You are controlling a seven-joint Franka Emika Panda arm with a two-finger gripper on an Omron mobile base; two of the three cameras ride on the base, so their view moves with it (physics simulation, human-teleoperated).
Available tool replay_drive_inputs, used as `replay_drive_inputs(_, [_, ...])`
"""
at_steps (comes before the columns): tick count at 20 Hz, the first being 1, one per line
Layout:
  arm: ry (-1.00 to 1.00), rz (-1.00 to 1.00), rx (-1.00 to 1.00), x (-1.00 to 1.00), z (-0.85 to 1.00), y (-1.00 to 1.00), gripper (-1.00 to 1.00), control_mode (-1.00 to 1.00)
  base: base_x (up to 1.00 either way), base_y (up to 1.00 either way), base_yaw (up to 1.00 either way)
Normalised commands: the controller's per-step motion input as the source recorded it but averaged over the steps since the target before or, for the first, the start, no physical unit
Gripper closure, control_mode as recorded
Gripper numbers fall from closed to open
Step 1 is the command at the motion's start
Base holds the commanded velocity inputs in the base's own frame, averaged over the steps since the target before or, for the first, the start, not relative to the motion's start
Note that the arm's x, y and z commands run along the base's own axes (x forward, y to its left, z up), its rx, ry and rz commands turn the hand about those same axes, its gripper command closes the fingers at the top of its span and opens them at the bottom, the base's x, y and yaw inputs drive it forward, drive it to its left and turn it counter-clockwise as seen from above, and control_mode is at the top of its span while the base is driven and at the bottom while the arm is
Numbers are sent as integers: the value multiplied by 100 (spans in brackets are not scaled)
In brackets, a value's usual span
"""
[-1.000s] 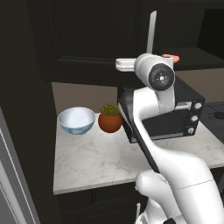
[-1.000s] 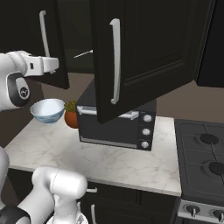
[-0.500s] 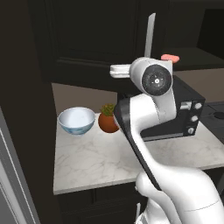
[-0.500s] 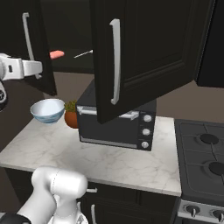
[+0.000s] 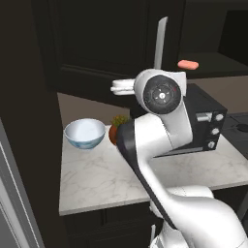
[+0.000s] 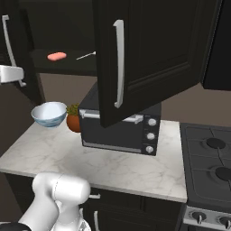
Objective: Pick the bar soap and bar soap from the cabinet and place them on the counter.
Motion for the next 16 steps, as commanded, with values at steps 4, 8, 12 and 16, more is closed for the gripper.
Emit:
replay_drive_inputs(4, [4, -2, 0, -20, -48, 74, 100, -100, 0, 0, 0])
replay_drive_inputs(8, [4, -2, 0, -13, -47, 71, 100, -100, 0, 0, 0])
replay_drive_inputs(12, [3, 0, 0, -6, -41, 52, 100, -100, 0, 0, 0])
replay_drive_inputs(16, [2, 0, 0, -1, -40, 38, 100, -100, 0, 0, 0])
